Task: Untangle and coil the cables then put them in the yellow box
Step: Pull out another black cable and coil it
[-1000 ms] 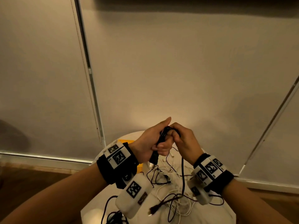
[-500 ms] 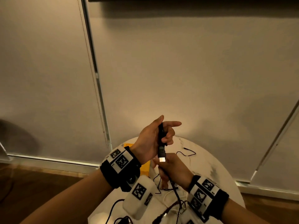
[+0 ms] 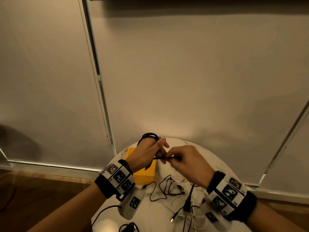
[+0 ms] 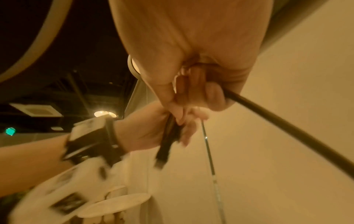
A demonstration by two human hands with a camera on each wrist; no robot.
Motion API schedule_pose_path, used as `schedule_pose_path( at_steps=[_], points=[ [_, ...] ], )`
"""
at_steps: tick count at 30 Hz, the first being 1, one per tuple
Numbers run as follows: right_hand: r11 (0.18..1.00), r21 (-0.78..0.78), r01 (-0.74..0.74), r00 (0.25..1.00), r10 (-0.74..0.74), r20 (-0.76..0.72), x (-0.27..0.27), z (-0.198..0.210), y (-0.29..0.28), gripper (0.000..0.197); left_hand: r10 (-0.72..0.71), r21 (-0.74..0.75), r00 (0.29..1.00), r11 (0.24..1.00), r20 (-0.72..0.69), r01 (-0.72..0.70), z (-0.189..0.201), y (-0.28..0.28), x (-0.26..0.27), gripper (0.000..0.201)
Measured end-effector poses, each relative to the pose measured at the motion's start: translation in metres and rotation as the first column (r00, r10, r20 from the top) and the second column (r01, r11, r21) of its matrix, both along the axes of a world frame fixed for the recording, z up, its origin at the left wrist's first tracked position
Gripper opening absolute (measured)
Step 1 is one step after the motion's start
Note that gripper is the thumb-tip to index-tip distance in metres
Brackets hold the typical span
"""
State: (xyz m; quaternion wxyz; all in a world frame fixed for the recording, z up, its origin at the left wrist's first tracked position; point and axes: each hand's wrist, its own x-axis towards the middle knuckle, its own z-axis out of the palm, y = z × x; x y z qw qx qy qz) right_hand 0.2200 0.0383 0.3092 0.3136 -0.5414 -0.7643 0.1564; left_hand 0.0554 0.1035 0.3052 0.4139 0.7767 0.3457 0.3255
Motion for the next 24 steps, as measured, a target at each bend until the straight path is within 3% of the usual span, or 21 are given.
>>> schedule_pose_path(
  at_steps=[3, 6, 9, 12, 15, 17, 19, 21, 24],
  points=[
    [0.994, 0.063, 0.089, 0.995, -0.087, -0.043, 0.015, 0.017, 0.006, 0.02, -0.13, -0.155, 0.989, 0.981, -0.064, 0.119, -0.002, -0.014, 0.003, 0.05],
    [0.99, 0.125, 0.069, 0.998, -0.07, -0.001, 0.017, 0.022, 0.008, 0.02, -0.187, -0.316, 0.981, 0.929, 0.05, 0.193, -0.004, -0.02, 0.007, 0.052],
    [0.996, 0.088, 0.02, 0.995, -0.011, -0.103, 0.018, 0.017, 0.011, 0.025, -0.259, -0.5, 0.946, 0.803, 0.197, 0.324, -0.003, -0.022, 0.008, 0.055],
    [0.993, -0.081, -0.082, 0.956, 0.056, -0.29, 0.018, 0.007, 0.012, 0.032, -0.329, -0.514, 0.891, 0.73, 0.314, 0.451, -0.002, -0.023, 0.005, 0.047],
    [0.922, -0.239, -0.305, 0.851, 0.151, -0.503, 0.015, -0.003, 0.009, 0.04, -0.357, -0.519, 0.818, 0.641, 0.45, 0.565, 0.001, -0.017, -0.001, 0.037],
    [0.868, -0.28, -0.41, 0.785, 0.179, -0.594, 0.012, -0.006, 0.006, 0.036, -0.351, -0.508, 0.747, 0.565, 0.565, 0.65, 0.002, -0.01, -0.004, 0.036],
    [0.866, -0.287, -0.41, 0.763, 0.153, -0.627, 0.009, -0.007, 0.006, 0.029, -0.333, -0.472, 0.678, 0.52, 0.655, 0.712, 0.0, -0.003, -0.004, 0.038],
    [0.908, -0.265, -0.324, 0.8, 0.114, -0.589, 0.005, -0.011, 0.01, 0.029, -0.31, -0.449, 0.665, 0.54, 0.68, 0.711, -0.001, -0.002, -0.002, 0.044],
    [0.957, -0.17, -0.234, 0.835, 0.108, -0.54, 0.002, -0.017, 0.014, 0.026, -0.186, -0.479, 0.817, 0.731, 0.545, 0.486, 0.0, -0.005, 0.005, 0.057]
  ],
)
